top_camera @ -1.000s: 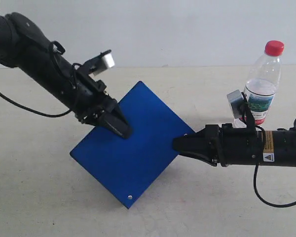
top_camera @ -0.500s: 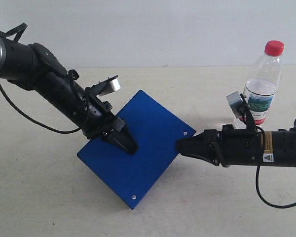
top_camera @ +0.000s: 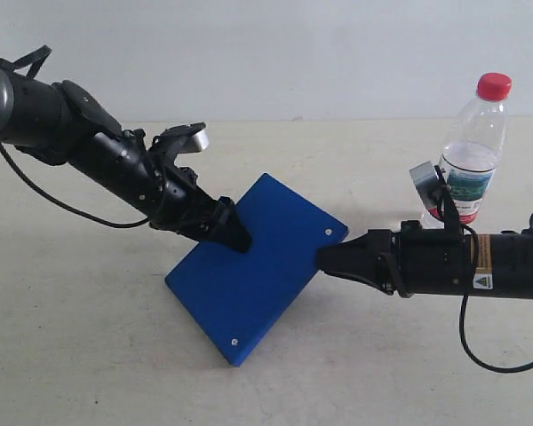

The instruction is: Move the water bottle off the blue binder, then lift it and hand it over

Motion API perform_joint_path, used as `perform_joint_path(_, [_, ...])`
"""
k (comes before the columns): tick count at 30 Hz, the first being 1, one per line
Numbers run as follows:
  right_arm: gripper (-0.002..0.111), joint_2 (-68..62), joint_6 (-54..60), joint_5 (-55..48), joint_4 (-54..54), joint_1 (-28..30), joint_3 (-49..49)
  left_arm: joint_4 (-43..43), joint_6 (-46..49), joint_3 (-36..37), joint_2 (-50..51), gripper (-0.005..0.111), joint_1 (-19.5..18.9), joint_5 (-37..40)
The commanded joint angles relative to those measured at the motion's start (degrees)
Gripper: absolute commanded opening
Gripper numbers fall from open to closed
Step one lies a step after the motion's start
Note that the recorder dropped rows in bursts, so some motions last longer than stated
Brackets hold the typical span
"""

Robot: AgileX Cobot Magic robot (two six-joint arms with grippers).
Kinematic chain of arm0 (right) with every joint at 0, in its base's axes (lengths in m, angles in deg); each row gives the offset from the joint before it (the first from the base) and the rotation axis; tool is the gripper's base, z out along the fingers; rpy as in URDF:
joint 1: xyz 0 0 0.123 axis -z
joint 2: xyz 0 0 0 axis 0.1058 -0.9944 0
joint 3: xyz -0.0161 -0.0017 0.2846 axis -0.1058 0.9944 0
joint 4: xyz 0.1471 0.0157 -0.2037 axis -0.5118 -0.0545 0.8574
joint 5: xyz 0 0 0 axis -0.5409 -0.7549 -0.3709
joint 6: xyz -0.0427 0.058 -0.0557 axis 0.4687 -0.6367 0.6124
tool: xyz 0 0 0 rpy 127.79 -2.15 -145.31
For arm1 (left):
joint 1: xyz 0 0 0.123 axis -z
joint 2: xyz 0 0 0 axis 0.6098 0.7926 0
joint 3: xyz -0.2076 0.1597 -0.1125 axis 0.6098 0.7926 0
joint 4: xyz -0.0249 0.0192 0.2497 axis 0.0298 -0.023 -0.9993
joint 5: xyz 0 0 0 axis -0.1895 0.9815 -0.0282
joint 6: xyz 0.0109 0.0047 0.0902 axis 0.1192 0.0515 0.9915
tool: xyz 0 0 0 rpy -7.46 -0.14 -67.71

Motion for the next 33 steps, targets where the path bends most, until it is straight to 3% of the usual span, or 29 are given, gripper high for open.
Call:
perform_joint_path(1, [0.000,0.45,1.51,3.96,2.41,-0.09,-0.17,4.37,2.00,0.27,-1.11,0.081,0.02,-9.10])
perform_joint_path(5, [0.000,0.45,1.62,3.96,2.85,-0.09,-0.17,8.56,5.03,0.27,-0.81,0.081,0.02,-14.28])
perform_joint_path(13, [0.000,0.45,1.41,3.96,3.94,-0.09,-0.17,9.85,15.65,0.27,1.23,0.081,0.02,-11.58])
perform_joint_path(19, [0.000,0.45,1.41,3.96,4.88,-0.71,-0.17,15.16,24.22,-2.18,3.52,0.081,-1.97,3.75])
perform_joint_path(26, [0.000,0.45,2.54,3.96,4.71,-5.63,-0.17,24.82,25.77,-5.95,7.05,0.081,-5.62,22.03])
perform_joint_path(31, [0.000,0.45,3.21,3.96,2.61,-8.03,-0.17,24.93,26.35,-5.95,7.05,0.081,-6.63,25.39])
perform_joint_path(33, [0.005,0.45,3.46,3.96,2.61,-8.15,-0.17,24.93,26.35,-5.95,7.05,0.081,-6.91,25.39])
